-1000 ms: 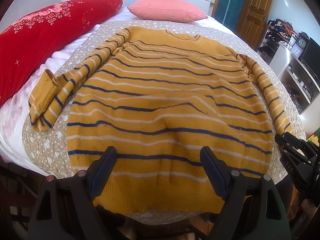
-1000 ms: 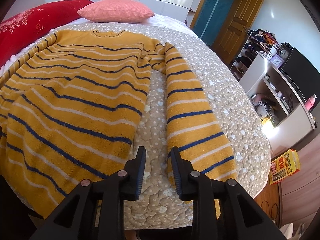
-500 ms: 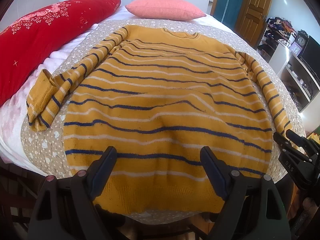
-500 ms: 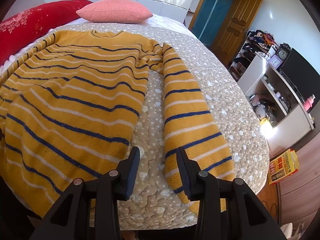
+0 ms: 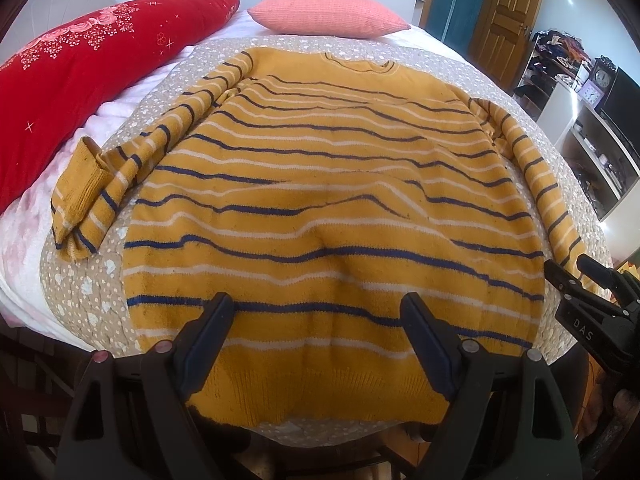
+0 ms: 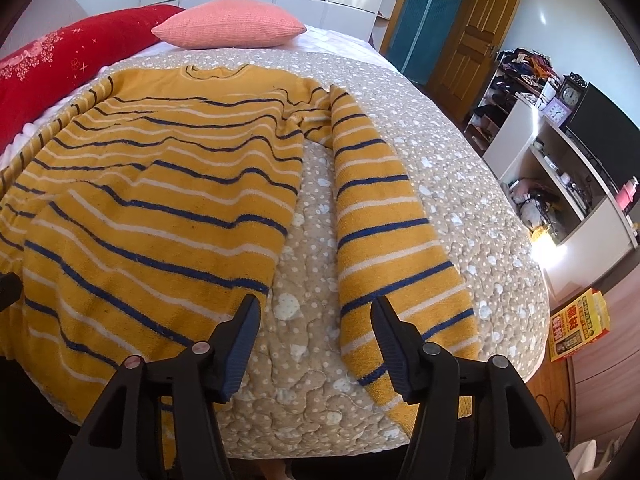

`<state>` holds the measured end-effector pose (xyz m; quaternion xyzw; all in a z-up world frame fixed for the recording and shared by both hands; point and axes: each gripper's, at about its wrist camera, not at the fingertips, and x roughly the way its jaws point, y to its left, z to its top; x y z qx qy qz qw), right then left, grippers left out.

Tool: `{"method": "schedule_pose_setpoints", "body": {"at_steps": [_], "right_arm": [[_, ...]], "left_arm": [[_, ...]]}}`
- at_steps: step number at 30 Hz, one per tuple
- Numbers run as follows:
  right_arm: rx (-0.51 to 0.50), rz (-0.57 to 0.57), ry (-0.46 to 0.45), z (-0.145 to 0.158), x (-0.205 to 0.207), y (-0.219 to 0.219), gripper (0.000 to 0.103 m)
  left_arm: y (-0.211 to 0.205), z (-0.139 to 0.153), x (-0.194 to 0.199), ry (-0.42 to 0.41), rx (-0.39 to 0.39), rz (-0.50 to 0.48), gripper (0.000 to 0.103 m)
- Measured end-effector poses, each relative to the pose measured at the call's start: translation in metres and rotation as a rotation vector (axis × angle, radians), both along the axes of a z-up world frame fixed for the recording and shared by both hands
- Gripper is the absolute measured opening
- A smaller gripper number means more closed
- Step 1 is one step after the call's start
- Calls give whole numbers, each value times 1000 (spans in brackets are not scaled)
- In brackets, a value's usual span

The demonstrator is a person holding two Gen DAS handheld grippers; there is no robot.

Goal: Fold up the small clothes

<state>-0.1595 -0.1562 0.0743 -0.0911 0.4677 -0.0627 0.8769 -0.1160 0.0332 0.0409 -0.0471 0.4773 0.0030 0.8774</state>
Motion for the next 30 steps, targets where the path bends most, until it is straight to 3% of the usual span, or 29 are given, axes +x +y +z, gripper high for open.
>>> {"method": "schedule_pose_setpoints", "body": {"at_steps": [9, 20, 30], "right_arm": [[-41, -18, -4, -3, -1, -3, 70], [12, 2, -36, 3, -7, -7, 72], [8, 52, -54, 11, -9, 14, 74]], "left_arm": [[-5, -1, -2, 4, 9, -10, 84], [-9, 2, 0, 6, 24, -10, 84], [-1, 15, -9, -63, 109, 12, 84]]}}
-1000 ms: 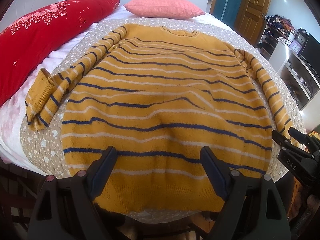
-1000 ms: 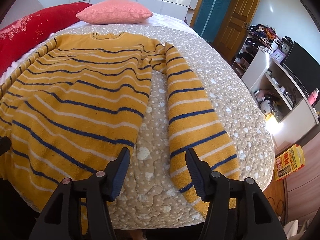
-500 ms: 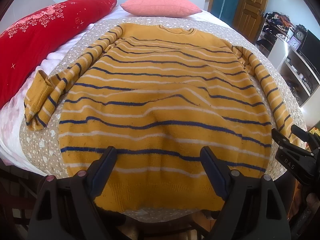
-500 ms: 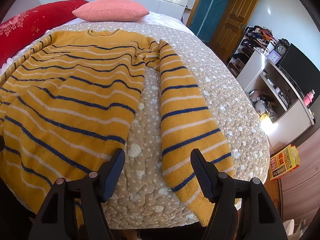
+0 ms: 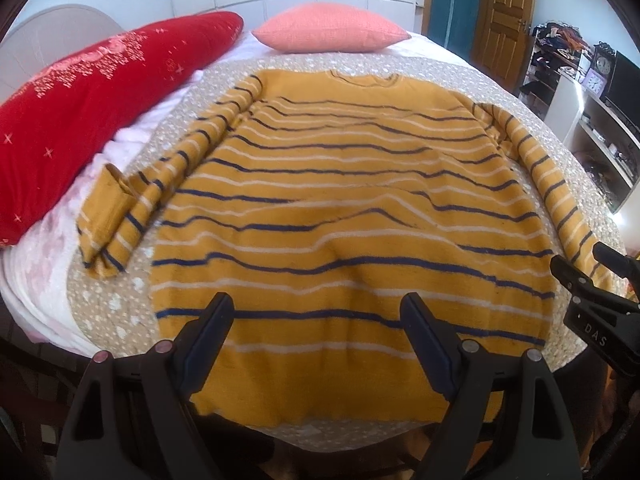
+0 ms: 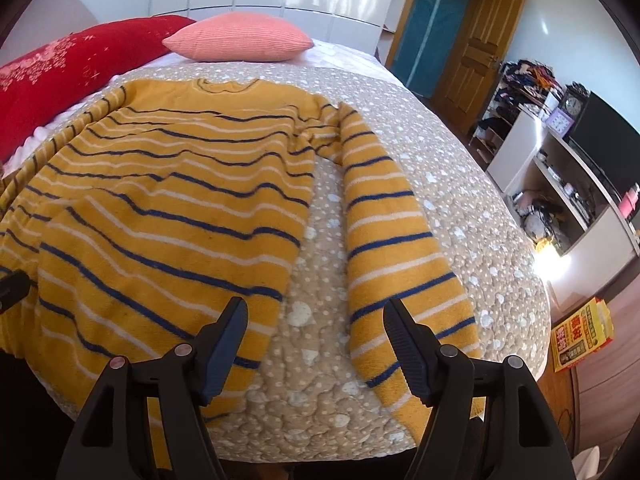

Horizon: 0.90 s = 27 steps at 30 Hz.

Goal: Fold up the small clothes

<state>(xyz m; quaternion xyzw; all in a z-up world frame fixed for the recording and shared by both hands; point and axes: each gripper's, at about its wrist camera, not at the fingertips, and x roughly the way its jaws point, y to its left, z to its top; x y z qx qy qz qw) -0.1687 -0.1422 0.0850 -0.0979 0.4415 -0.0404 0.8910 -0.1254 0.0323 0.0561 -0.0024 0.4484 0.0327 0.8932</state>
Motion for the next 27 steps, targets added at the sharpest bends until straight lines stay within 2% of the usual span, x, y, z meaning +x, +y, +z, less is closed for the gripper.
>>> {"method": "schedule_pose_setpoints", "body": {"at_steps": [4, 11, 18, 22, 27], "right_arm": [[-11, 39, -4, 2, 1, 16, 75], [-26, 81, 14, -1, 3, 36, 76], [-59, 109, 27, -2, 5, 50, 76], [-64, 129, 29, -2, 7, 59, 77], [-23, 175, 39, -3, 15, 66, 77]], "left_arm": [[8, 3, -2, -17, 9, 18, 84], [19, 2, -3, -27, 92, 70, 84], [32, -5, 0, 1, 190, 136, 84], [42, -9, 1, 17, 164, 146, 84], [56, -12, -1, 17, 64, 159, 84]]}}
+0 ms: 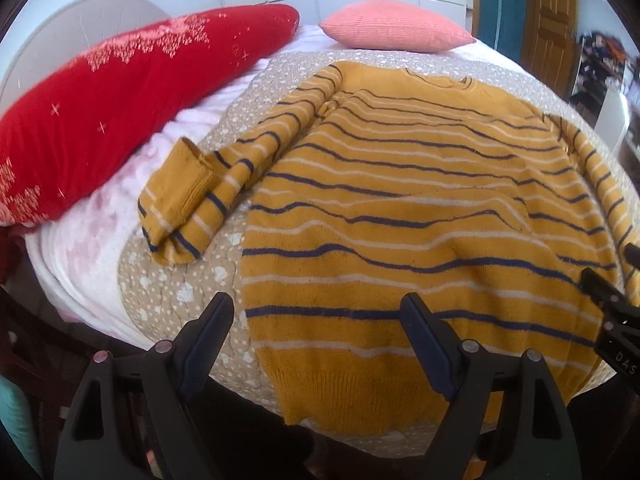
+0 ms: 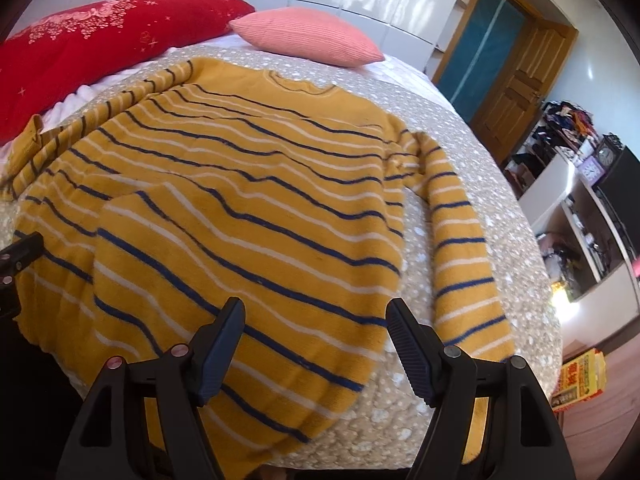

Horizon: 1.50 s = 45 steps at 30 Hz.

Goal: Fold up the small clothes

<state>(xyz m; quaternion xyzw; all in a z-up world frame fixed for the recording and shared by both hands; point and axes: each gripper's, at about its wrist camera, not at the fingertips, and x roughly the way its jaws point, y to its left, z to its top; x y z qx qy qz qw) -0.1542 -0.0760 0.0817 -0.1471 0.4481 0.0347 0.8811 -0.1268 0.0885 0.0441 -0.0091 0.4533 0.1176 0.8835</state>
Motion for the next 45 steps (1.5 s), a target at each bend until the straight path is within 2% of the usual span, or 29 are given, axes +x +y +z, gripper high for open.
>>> {"method": "schedule_pose_setpoints", "body": {"at_steps": [3, 7, 12, 15, 18, 22, 24, 28, 34, 36, 37, 38, 39, 41, 45], "right_arm": [[67, 13, 41, -1, 15, -4, 77], [153, -49, 77, 0, 40, -30, 77], [97, -181, 34, 6, 43, -89, 76], [72, -257, 31, 7, 30, -135, 76], [76, -246, 45, 5, 12, -157, 76], [77, -202, 65, -12, -16, -171, 76], [108, -186, 68, -18, -25, -172, 76], [159, -174, 42, -23, -39, -179, 76], [263, -383, 8, -28, -44, -220, 76], [331, -388, 40, -36, -42, -222, 75], [349, -384, 40, -36, -43, -221, 71], [357, -379, 35, -36, -43, -218, 59], [358, -371, 24, -33, -43, -216, 40], [388, -343, 20, -27, -40, -212, 10], [410, -326, -20, -4, -32, -217, 10]], "left_arm": [[7, 0, -1, -13, -26, 10, 84], [18, 2, -5, -38, -38, 17, 84], [34, 5, -12, -61, -40, 38, 85], [38, 2, -13, -62, -53, 44, 86], [32, -1, -12, -53, -52, 32, 86], [17, 0, -7, -38, -62, -6, 86], [7, 4, -6, -39, -69, -30, 86], [-7, 10, -8, -45, -38, -58, 86], [-16, 9, -8, -29, -16, -66, 86], [-19, 7, -6, -18, -13, -68, 86], [-20, 7, -5, -17, -13, -70, 86], [-21, 7, -6, -18, -10, -72, 86], [-24, 8, -6, -18, 1, -73, 86], [-27, 10, -5, -18, 26, -77, 86], [-25, 11, -4, -16, 41, -66, 86]]}}
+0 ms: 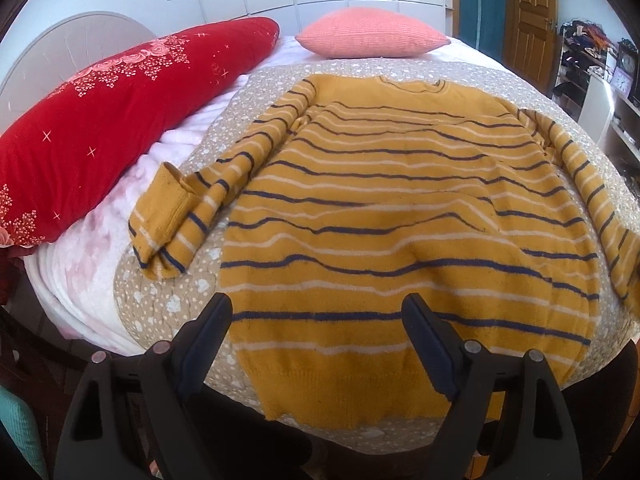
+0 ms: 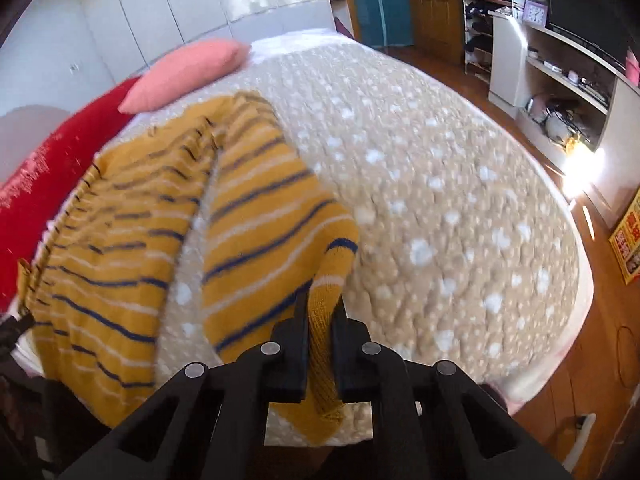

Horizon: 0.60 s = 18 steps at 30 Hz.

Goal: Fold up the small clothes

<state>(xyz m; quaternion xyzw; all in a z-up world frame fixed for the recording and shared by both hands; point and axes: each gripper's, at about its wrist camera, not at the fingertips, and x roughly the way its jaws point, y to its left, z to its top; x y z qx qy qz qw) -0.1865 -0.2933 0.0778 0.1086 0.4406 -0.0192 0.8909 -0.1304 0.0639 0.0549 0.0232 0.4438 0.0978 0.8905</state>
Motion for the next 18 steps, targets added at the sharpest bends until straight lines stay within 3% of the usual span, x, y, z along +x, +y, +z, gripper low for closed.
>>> {"method": "schedule_pose_setpoints", "body": {"at_steps": [4, 12, 15, 18], "right_arm": [[-47, -45, -51, 30, 21, -24, 9], [-345, -301, -105, 101, 82, -94, 9], [-299, -287, -143, 134, 107, -83, 9], [-217, -138, -192, 162, 135, -30, 9]], "left_arm": [[8, -4, 2, 20, -16, 19, 86], [33, 1, -1, -9, -41, 69, 86], [48, 4, -2, -29, -62, 93, 86], [62, 6, -5, -45, -86, 111, 86]]}}
